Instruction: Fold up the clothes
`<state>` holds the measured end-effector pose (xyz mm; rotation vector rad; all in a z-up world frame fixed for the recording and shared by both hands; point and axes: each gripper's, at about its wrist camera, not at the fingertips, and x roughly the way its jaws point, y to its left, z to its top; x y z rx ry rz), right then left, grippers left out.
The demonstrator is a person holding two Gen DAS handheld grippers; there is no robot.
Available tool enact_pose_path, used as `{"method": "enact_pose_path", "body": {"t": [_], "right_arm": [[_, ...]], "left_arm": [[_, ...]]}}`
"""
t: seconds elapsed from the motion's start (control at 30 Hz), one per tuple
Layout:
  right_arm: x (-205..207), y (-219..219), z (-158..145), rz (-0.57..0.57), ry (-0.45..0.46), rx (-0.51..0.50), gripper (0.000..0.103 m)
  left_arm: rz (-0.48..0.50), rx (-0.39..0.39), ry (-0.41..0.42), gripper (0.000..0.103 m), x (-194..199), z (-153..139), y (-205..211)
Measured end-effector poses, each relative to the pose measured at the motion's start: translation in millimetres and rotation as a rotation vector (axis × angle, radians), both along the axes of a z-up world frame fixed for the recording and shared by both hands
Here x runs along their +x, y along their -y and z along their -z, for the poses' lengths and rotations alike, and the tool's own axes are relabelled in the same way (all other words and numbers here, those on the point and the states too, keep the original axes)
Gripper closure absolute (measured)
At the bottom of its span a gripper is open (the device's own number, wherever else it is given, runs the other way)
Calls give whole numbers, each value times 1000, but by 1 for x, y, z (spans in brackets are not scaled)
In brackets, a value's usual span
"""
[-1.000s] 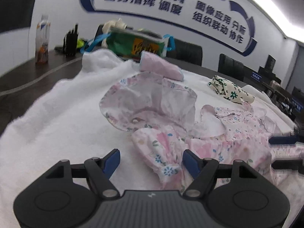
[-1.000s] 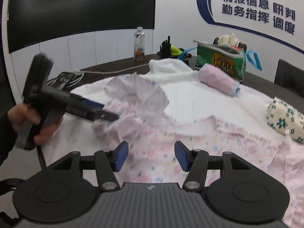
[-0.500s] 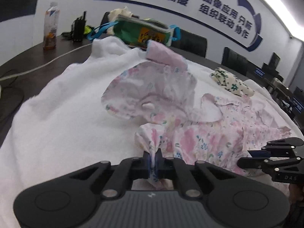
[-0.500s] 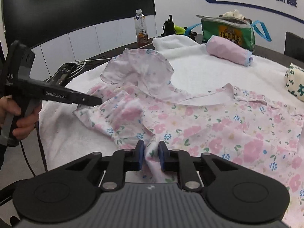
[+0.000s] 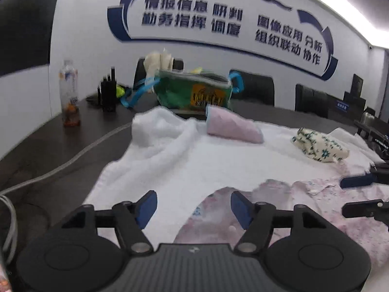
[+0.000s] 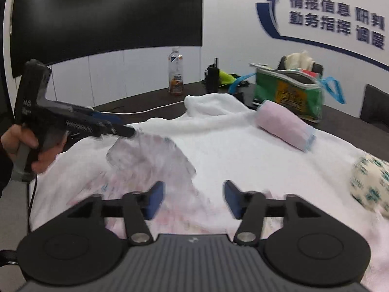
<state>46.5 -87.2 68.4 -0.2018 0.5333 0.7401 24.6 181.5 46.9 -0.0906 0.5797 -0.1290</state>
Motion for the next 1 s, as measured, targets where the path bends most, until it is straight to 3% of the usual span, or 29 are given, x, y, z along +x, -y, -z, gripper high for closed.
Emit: {"method": "enact_pose_path", "body": {"t": [0.03,0.07,0.13,0.17,0.2,0.23,0.27,0.33,0.37,0.47,0.53,0.57,0.6,0.67,0.73,0.8,0.9,0.93,1.0], "right_arm": [[12,-9,4,-11,-23,-6,26],[27,-20,10,-22,-61,-17,26],[45,-38,23,-35,-93,-55,35],[54,-48,29,-41,-110,-73,60],[62,-56,35,-46,-122,-91,92],[63,-62,36,-42,-103,-100,99],[58,-63,32,-30,-42,-87,100],[27,-57,17,-26,158,-54,100],[9,-53,9,-41,247,-53,100],[-19,-45,6,-125,261,-175,92],[-30,-28,4,-120,235,-242,56],[-33,-14,1,-91,224,-257,38],[-35,7,-6,-57,225,-236,34],[-33,56,-21,47,207,-195,31],[-21,114,-36,202,169,-158,28],[1,161,-43,346,108,-117,28],[43,219,-32,466,-13,-69,28],[59,233,-23,483,-60,-62,28],[90,255,0,517,-173,-39,28]], "left_arm": [[23,-23,-11,73,1,1,1],[49,-48,-20,103,2,3,2],[88,-84,36,101,-10,-3,6],[104,-59,78,101,-21,-8,11],[119,-30,122,101,-32,-13,16],[147,13,148,102,-44,-16,25],[176,57,171,102,-57,-18,34],[272,92,112,102,-72,-9,54],[321,107,80,101,-79,-5,64],[369,90,-9,94,-83,3,75],[363,33,-13,89,-82,-10,69],[355,-3,7,81,-82,-23,63],[348,-40,28,72,-82,-35,57],[337,-90,84,56,-77,-63,47],[292,-86,136,46,-59,-90,46],[296,-91,121,30,-20,-103,63],[379,-132,-45,29,59,-81,114],[418,-91,-81,29,82,-67,134],[502,76,-77,30,109,-31,172]]}}
